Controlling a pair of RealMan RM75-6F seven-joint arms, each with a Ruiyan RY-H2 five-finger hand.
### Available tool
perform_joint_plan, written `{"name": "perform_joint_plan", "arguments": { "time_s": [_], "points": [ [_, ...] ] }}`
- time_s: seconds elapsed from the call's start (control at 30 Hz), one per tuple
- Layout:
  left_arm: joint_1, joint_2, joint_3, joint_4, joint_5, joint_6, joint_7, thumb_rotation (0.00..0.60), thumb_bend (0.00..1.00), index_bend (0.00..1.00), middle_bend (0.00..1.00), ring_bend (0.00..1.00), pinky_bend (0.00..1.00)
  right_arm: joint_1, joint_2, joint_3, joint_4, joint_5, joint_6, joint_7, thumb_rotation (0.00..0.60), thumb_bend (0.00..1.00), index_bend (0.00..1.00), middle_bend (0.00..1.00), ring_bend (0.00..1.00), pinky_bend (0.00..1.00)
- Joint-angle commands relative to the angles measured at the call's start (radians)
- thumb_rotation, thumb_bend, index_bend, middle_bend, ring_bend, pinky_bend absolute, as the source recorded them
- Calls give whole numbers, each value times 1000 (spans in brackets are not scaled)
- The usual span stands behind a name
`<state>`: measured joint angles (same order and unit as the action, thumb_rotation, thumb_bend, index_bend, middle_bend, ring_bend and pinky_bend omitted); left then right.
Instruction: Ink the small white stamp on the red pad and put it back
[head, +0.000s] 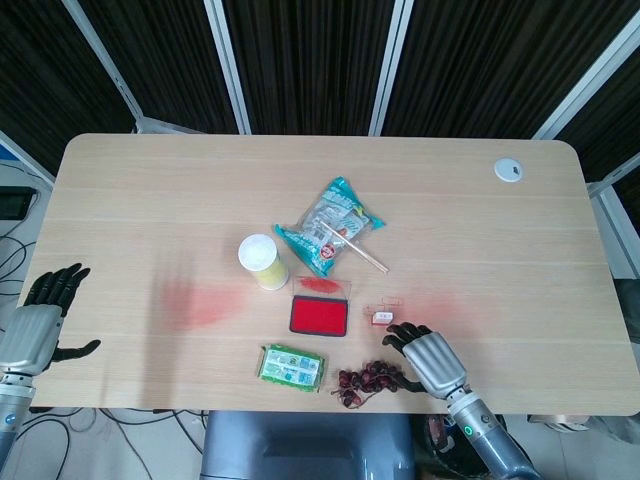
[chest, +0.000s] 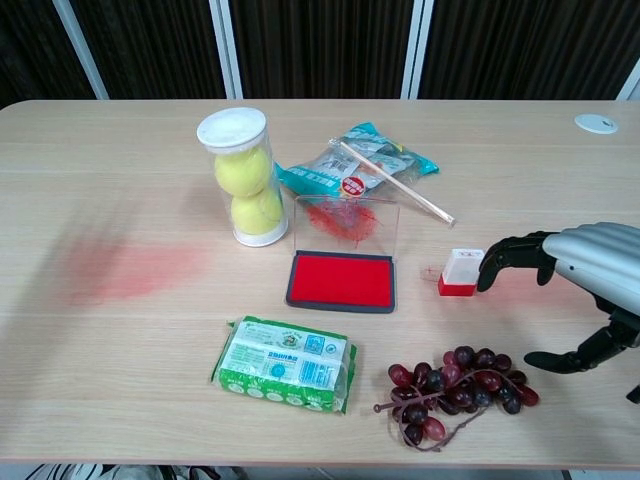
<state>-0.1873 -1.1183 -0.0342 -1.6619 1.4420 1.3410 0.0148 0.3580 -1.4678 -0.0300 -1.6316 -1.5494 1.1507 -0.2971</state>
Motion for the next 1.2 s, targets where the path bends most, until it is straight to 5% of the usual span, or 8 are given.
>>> {"name": "perform_joint_plan", "arguments": {
  "time_s": [0.03,0.6,1.2],
  "points": [
    [0,0,0,0,0,0,0,600,35,1,0,0,0,1,-1,1,-1,2,-1,1,600,285,334,239,223,351],
    [-10,6,-2,-8,-19,-28,-6,600,35,8,0,0,0,64,-62,118,35,164,-61,-60,600,286,327,239,224,351],
    [-20,18,-2,-21,-37,-58,-19,600,36,38,0,0,0,130,-130,177,124,313,-119,-103,600,340,337,285,238,361]
  ]
}}
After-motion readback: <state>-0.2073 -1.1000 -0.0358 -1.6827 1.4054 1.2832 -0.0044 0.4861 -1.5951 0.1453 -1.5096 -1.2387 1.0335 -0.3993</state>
